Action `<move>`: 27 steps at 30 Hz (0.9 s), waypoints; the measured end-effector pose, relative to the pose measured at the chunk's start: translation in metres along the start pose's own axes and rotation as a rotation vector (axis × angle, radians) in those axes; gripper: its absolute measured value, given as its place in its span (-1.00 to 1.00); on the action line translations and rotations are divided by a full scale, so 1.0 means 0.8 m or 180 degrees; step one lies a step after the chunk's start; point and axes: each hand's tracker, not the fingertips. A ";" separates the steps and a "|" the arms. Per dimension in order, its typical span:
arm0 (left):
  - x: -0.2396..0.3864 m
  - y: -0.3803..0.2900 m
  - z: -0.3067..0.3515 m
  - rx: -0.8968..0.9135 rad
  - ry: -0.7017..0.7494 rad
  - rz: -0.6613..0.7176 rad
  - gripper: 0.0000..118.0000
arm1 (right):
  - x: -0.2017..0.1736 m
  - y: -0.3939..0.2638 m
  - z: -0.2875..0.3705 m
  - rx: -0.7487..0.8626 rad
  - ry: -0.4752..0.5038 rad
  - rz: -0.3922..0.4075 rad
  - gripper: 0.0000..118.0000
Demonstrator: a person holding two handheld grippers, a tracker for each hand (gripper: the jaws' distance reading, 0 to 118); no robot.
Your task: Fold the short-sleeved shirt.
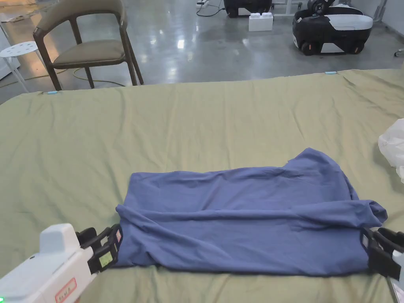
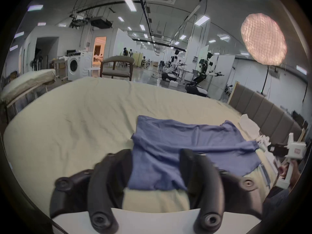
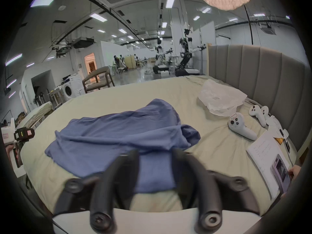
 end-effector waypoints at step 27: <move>-0.031 -0.052 -0.119 -0.0763 0.0101 0.0173 0.17 | 0.012 -0.050 0.048 -0.0319 0.0223 -0.0377 -1.00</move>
